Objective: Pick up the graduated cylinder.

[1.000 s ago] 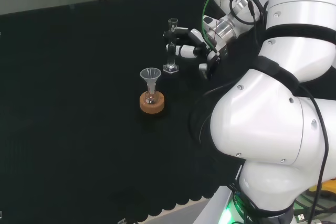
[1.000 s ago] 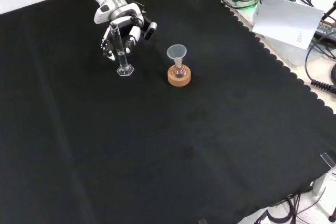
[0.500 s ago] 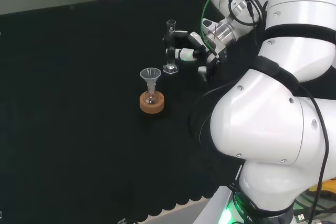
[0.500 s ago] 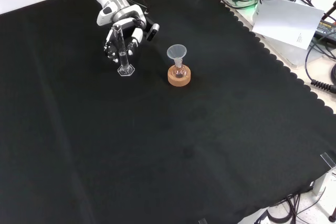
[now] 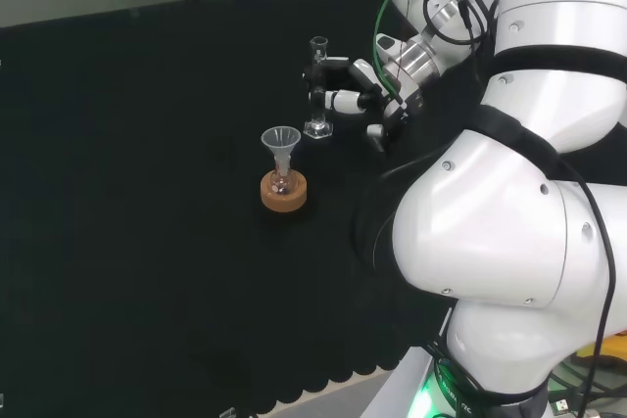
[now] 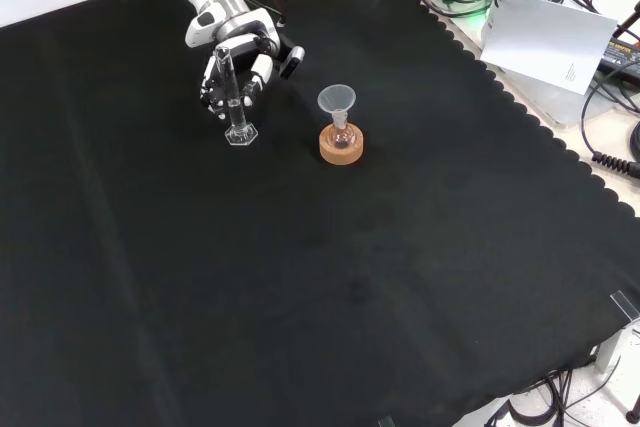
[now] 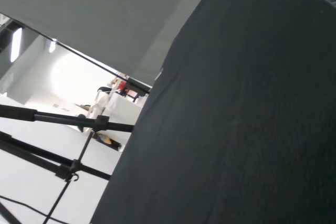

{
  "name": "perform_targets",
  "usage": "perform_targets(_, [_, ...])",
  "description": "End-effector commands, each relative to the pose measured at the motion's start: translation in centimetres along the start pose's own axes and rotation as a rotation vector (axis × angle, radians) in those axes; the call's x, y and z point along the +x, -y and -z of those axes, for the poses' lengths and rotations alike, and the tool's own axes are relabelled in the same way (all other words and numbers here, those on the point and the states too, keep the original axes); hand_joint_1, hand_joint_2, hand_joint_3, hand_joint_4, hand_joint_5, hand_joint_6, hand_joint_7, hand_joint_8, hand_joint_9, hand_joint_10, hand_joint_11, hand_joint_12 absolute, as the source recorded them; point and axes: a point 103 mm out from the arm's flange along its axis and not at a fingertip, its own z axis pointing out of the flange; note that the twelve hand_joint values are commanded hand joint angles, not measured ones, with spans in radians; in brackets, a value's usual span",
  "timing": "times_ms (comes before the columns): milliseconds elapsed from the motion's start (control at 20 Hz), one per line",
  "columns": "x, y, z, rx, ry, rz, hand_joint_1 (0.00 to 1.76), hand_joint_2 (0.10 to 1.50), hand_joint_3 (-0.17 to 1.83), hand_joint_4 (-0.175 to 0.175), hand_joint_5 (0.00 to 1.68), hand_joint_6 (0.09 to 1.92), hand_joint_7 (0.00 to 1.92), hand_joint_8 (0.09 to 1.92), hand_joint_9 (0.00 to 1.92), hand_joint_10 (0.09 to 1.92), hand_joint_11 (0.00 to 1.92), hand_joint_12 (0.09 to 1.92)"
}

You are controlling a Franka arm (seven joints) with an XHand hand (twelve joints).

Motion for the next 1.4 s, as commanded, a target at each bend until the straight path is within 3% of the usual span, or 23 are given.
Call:
perform_targets(50, [0.8, -0.2, 0.5, -0.019, 0.107, -0.023, 1.23, 1.15, -0.01, -0.159, 0.9, 1.08, 0.93, 1.05, 1.19, 0.33, 0.92, 1.07])
perform_targets(200, [1.2, -0.1, 1.3, -0.009, 0.161, -0.022, 1.25, 1.13, 0.0, -0.174, 0.93, 1.06, 0.96, 1.05, 1.23, 0.29, 0.98, 1.0])
perform_targets(550, [2.5, 0.4, 4.0, 0.064, 0.265, -0.013, 1.26, 1.12, 0.0, -0.175, 0.95, 1.03, 0.98, 1.03, 1.26, 0.27, 0.99, 0.98])
perform_targets(700, [3.5, 1.0, 4.9, 0.077, 0.318, -0.031, 1.26, 1.12, 0.0, -0.175, 0.96, 1.03, 0.98, 1.02, 1.26, 0.26, 1.0, 0.98])
perform_targets(1050, [6.4, 3.2, 5.5, 0.122, 0.394, -0.075, 1.26, 1.12, 0.0, -0.175, 0.95, 1.03, 0.98, 1.03, 1.27, 0.24, 1.05, 0.94])
perform_targets(1400, [8.8, 5.7, 5.2, 0.17, 0.448, -0.088, 1.26, 1.12, 0.0, -0.175, 0.96, 1.01, 0.99, 1.01, 1.29, 0.23, 1.07, 0.91])
